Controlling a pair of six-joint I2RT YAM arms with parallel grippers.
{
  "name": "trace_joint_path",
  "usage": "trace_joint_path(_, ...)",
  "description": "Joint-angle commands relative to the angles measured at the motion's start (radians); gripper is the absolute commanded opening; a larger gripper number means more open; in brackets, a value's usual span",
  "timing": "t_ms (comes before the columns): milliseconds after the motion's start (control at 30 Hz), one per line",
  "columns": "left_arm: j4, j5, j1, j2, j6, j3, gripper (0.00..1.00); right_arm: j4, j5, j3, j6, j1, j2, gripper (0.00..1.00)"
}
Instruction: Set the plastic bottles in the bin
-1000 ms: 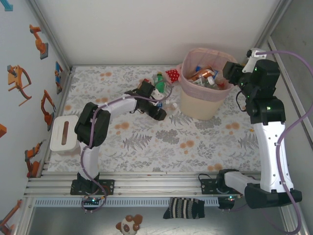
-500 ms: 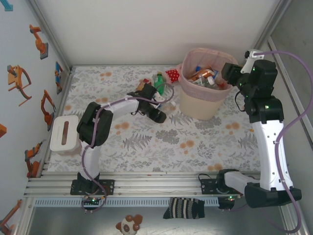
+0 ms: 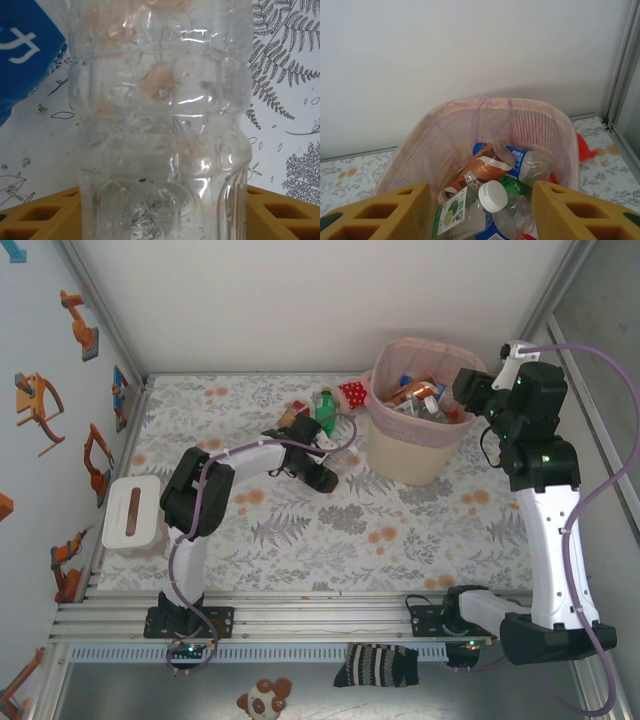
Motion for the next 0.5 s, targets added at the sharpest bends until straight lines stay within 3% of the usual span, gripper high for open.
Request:
trace_joint_path(0, -0.018, 0.000, -0.009, -0.016, 0.001, -0.016, 0.61, 0.021, -0.012, 0.000, 0.011, -0.007, -0.013, 0.55)
trace_joint_path(333, 0.031, -0.001, -0.013, -0.186, -0.047, -0.123, 0.57, 0.025, -0.064, -0.010, 0.043, -0.008, -0.031, 0.55)
trace_joint_path(467, 0.079, -0.018, -0.017, -0.312, -0.072, -0.194, 0.57, 0.035, -0.142, -0.014, 0.064, -0.007, -0.029, 0.55)
